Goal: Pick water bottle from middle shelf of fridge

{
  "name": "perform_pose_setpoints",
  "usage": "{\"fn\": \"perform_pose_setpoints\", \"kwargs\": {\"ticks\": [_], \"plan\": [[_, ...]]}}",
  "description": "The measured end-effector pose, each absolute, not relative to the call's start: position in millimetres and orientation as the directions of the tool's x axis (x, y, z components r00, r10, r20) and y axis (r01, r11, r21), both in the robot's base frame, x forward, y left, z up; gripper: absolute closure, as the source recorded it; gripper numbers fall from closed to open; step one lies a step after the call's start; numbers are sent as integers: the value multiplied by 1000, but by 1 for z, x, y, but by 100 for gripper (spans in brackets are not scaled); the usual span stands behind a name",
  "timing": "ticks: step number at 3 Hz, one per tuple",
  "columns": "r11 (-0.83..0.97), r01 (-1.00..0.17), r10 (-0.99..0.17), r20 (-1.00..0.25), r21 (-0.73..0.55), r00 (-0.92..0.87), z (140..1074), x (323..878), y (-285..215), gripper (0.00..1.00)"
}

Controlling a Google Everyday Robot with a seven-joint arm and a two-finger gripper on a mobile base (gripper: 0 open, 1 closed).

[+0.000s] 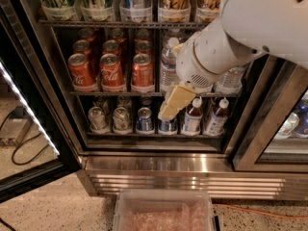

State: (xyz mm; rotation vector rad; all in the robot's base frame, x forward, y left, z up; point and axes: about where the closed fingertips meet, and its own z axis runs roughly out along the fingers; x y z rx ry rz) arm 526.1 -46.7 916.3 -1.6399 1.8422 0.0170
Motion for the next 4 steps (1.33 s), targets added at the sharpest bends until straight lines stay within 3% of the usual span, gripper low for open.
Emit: {"fn": "perform_pose_setpoints", "kwargs": {"ticks": [2, 4], "plan": [[175, -896, -899, -438, -407, 23, 910, 538, -38, 4], [196, -838, -913, -406, -510, 34, 947, 563, -49, 2]]}}
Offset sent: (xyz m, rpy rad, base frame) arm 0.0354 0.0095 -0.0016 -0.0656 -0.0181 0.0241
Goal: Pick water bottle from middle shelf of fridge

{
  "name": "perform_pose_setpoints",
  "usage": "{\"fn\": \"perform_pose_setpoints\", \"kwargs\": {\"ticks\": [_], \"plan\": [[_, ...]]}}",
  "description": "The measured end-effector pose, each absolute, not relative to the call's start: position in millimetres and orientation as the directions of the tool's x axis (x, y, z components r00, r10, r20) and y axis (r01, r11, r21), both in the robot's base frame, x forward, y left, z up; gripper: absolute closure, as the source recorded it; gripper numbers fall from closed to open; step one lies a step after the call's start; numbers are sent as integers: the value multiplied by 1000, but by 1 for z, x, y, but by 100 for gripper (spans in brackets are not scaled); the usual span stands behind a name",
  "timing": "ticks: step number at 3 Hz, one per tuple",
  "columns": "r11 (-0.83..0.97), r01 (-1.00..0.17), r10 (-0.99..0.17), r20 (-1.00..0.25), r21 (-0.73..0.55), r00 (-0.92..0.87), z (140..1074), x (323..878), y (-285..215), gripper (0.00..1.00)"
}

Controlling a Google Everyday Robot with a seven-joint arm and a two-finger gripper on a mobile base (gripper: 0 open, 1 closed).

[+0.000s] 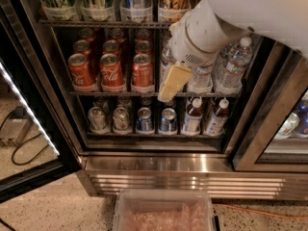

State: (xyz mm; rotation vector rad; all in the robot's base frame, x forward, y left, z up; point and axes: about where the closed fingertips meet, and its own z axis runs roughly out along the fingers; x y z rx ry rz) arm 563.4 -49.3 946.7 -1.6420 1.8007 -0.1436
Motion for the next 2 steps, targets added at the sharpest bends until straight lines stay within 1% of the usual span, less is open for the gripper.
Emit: {"fn": "perform_pose_setpoints", "kwargs": {"ticks": [1, 2], "plan": [[209, -818, -918, -397, -536, 26, 957, 573, -55, 2], [246, -813, -911, -413, -528, -8, 955, 583, -66, 2]]}}
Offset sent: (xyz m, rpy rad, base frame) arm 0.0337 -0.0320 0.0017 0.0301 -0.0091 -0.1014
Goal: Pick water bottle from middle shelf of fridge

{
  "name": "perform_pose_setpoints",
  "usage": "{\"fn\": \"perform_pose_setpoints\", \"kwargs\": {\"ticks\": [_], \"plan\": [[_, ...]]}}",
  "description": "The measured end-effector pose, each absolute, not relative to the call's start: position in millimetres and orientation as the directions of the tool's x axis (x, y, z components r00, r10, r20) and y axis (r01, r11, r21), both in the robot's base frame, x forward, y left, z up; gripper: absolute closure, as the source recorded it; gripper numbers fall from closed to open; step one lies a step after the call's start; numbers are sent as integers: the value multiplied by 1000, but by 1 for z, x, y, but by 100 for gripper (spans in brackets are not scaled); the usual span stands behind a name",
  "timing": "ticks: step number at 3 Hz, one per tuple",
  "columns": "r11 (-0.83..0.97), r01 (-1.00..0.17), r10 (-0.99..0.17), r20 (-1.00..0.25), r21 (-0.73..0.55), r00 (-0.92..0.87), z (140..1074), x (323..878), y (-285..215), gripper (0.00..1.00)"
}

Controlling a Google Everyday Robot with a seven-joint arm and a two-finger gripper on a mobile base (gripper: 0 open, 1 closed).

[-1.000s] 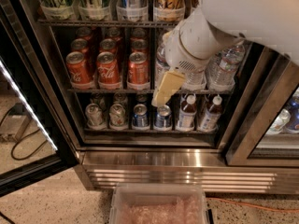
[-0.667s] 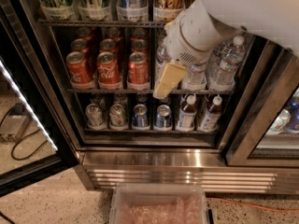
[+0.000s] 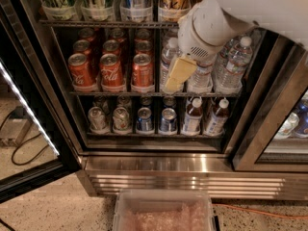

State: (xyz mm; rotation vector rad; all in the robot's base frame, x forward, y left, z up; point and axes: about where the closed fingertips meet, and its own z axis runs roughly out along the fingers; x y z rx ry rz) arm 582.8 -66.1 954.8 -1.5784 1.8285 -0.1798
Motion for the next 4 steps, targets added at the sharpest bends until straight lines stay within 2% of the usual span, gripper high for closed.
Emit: {"fn": "perform_pose_setpoints", "kwargs": {"ticks": [3, 4], "plan": [[310, -818, -882, -467, -484, -59, 943, 588, -81, 3], [330, -844, -864, -496, -422, -90, 920, 597, -82, 3]]}}
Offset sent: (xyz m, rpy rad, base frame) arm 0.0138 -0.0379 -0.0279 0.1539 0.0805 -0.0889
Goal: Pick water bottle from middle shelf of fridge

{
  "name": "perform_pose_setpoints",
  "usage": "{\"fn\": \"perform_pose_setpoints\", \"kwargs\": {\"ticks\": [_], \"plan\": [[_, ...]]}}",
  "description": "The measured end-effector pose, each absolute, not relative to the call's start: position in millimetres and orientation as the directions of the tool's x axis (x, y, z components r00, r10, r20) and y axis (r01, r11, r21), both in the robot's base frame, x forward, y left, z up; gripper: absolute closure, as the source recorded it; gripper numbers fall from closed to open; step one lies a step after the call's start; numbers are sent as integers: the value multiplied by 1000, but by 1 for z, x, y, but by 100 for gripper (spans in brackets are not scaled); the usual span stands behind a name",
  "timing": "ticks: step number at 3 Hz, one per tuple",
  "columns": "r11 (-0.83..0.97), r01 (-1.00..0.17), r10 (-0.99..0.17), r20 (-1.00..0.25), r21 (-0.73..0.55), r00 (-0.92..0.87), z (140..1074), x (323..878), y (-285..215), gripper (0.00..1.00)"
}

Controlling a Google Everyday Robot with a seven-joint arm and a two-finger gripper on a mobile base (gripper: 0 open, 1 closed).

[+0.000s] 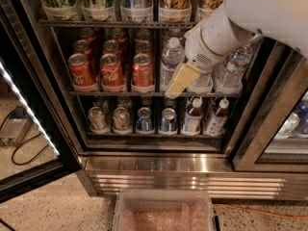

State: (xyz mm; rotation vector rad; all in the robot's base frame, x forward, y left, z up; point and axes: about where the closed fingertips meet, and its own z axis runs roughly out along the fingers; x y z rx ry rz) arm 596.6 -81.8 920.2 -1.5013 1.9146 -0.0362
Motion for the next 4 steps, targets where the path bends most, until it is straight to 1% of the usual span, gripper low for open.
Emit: {"fn": "perform_pose_setpoints", "kwargs": {"ticks": [2, 4], "plan": [[346, -879, -845, -517, -327, -140, 879, 614, -80, 2], [318, -904, -840, -528, -285, -129, 862, 632, -57, 2]]}}
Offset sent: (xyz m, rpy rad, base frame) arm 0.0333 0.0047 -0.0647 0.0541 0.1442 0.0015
